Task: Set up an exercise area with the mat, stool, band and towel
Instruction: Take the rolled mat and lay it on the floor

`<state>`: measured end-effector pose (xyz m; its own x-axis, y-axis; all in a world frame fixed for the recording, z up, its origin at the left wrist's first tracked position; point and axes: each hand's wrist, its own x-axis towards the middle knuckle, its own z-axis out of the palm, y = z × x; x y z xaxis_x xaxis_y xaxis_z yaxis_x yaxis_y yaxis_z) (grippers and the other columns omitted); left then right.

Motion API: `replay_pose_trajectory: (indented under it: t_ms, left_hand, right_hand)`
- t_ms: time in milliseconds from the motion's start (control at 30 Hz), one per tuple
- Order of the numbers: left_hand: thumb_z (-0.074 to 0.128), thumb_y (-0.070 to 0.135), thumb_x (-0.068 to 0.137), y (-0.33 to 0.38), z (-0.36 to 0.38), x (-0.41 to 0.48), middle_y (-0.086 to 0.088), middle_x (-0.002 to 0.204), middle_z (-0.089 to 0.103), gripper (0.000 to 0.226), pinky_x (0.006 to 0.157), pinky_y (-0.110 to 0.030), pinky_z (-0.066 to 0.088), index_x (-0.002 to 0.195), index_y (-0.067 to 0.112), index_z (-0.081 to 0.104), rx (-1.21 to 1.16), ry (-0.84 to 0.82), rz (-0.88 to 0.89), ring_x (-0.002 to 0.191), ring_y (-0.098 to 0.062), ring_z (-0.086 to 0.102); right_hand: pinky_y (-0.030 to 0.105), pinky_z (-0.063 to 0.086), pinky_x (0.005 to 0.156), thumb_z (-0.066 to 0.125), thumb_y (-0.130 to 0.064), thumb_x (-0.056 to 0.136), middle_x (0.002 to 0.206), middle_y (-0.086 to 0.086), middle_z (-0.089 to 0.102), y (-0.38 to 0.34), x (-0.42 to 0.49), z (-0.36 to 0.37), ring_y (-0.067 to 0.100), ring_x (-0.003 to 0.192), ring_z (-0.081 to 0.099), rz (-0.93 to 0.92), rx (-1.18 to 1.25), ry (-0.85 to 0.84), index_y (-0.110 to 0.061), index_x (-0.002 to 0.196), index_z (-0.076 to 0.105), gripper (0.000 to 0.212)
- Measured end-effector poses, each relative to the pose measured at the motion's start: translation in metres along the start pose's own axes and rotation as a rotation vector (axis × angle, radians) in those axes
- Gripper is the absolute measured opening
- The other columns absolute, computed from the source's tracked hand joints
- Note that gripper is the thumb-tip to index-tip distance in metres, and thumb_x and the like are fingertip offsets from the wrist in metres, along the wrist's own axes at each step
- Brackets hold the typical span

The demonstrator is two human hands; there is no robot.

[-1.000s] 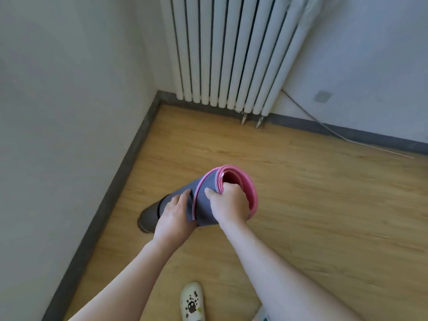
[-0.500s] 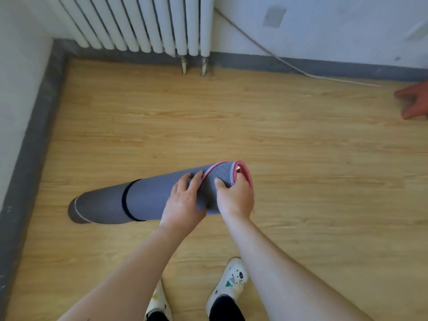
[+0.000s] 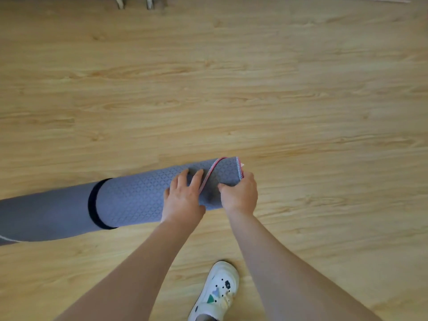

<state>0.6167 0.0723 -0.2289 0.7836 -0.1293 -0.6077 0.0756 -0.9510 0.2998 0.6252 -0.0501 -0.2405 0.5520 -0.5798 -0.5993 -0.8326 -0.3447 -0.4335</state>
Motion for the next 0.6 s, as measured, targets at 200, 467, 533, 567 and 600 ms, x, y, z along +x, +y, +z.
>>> replay_pose_trajectory:
  t_ms: [200, 467, 533, 567, 600]
  left_hand:
    - [0.063, 0.023, 0.084, -0.002, 0.048, 0.034, -0.005, 0.157, 0.011, 0.085, 0.113, -0.048, 0.024, 0.151, 0.029, 0.012, 0.033, -0.137, -0.012, 0.143, -0.025, 0.015]
    - [0.061, 0.03, 0.088, -0.042, 0.076, 0.034, -0.004, 0.16, 0.002, 0.085, 0.117, -0.052, 0.012, 0.152, 0.029, 0.005, 0.164, -0.396, -0.042, 0.147, -0.024, 0.006]
    - [0.06, 0.028, 0.089, -0.055, 0.071, 0.026, -0.005, 0.16, 0.001, 0.084, 0.117, -0.051, 0.012, 0.152, 0.029, 0.005, 0.148, -0.381, -0.05, 0.147, -0.024, 0.007]
    - [0.06, 0.027, 0.089, -0.061, 0.067, 0.022, -0.005, 0.16, 0.002, 0.084, 0.117, -0.049, 0.013, 0.152, 0.029, 0.005, 0.13, -0.353, -0.048, 0.146, -0.025, 0.008]
    - [0.059, 0.026, 0.09, -0.065, 0.064, 0.018, -0.005, 0.16, 0.003, 0.083, 0.118, -0.048, 0.013, 0.153, 0.028, 0.005, 0.109, -0.319, -0.046, 0.146, -0.025, 0.009]
  right_hand:
    - [0.041, 0.05, 0.091, 0.066, -0.011, 0.078, 0.122, 0.01, 0.056, 0.05, 0.04, 0.027, 0.032, 0.113, 0.056, 0.112, -0.072, -0.069, -0.01, 0.129, 0.046, 0.054]
    - [0.029, 0.041, 0.089, 0.061, -0.016, 0.085, 0.143, 0.008, 0.043, 0.085, 0.036, 0.044, 0.028, 0.127, 0.048, 0.182, -0.212, -0.366, -0.019, 0.149, 0.031, 0.07]
    - [0.032, 0.045, 0.091, 0.06, -0.018, 0.088, 0.141, 0.007, 0.043, 0.079, 0.017, 0.052, 0.027, 0.126, 0.047, 0.072, -0.294, -0.352, -0.021, 0.146, 0.036, 0.063]
    - [0.034, 0.046, 0.091, 0.059, -0.017, 0.088, 0.141, 0.006, 0.042, 0.076, 0.008, 0.055, 0.026, 0.126, 0.047, 0.007, -0.34, -0.331, -0.022, 0.144, 0.038, 0.06]
    - [0.035, 0.047, 0.091, 0.057, -0.015, 0.089, 0.143, 0.004, 0.041, 0.075, 0.001, 0.057, 0.025, 0.127, 0.046, -0.051, -0.386, -0.312, -0.022, 0.145, 0.038, 0.059]
